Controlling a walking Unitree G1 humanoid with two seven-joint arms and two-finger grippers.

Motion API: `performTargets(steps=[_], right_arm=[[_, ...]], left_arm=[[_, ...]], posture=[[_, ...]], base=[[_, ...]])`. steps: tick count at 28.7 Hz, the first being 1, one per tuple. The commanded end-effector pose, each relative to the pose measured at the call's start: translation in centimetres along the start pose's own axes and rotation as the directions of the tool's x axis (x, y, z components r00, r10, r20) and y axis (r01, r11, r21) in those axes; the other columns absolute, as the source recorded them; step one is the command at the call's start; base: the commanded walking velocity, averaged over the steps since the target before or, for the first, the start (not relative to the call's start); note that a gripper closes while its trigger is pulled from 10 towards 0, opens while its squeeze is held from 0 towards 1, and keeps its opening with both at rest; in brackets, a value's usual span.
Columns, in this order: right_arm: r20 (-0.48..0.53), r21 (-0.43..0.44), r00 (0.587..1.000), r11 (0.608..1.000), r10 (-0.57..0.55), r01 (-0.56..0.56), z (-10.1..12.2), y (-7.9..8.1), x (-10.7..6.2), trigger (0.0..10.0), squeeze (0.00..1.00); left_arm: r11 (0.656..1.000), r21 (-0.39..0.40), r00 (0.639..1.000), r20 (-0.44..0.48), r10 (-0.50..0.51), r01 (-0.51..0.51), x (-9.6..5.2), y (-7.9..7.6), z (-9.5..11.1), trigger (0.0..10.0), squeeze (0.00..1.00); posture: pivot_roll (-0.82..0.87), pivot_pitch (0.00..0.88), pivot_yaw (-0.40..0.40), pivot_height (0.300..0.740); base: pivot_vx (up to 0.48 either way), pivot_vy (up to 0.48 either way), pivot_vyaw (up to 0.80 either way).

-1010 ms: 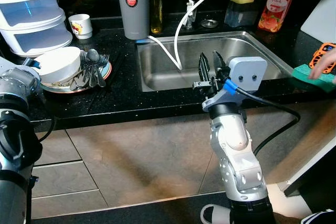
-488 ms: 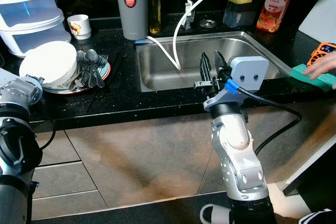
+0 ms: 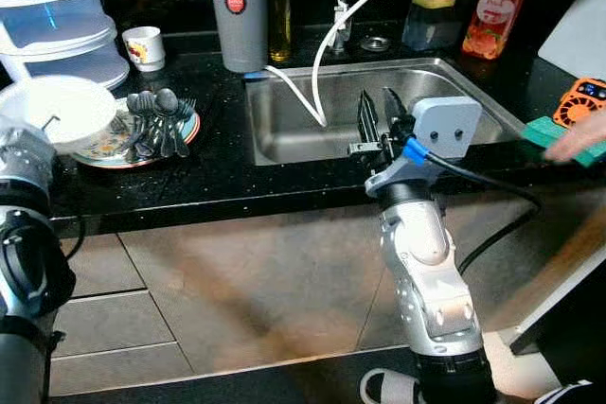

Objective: Kitchen organization

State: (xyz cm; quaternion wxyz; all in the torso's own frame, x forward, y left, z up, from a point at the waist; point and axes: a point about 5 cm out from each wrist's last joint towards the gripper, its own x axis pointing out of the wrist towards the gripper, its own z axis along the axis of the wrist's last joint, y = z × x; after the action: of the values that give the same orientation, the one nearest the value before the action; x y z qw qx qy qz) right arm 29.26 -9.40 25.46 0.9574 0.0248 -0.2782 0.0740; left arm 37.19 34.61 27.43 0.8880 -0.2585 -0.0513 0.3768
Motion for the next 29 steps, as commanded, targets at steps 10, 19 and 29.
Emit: performTargets(steps=[10,19,29], right_arm=[[0.03,-0.036,0.995,0.994,-0.098,0.099,0.9,-2.2,0.1,10.0,0.0],[0.082,-0.13,0.976,0.969,-0.201,0.211,2.0,-4.1,-0.3,10.0,0.0],[0.118,-0.199,0.958,0.939,-0.261,0.28,3.2,-4.9,-1.7,10.0,0.0]], left_arm=[[0.754,0.222,0.778,-0.028,-0.628,0.618,-4.6,-10.6,-2.2,10.0,0.0],[0.471,0.447,0.619,-0.279,-0.735,0.76,-10.6,-14.8,-12.1,10.0,0.0],[0.443,0.622,0.645,-0.133,-0.753,0.645,-11.3,-15.7,-11.4,10.0,1.0]], posture=[[0.01,0.0,0.046,0.74],[-0.05,0.05,0.097,0.74],[-0.04,0.123,0.126,0.74]], base=[[0.0,0.0,0.0],[0.0,0.0,0.0],[0.0,0.0,0.0]])
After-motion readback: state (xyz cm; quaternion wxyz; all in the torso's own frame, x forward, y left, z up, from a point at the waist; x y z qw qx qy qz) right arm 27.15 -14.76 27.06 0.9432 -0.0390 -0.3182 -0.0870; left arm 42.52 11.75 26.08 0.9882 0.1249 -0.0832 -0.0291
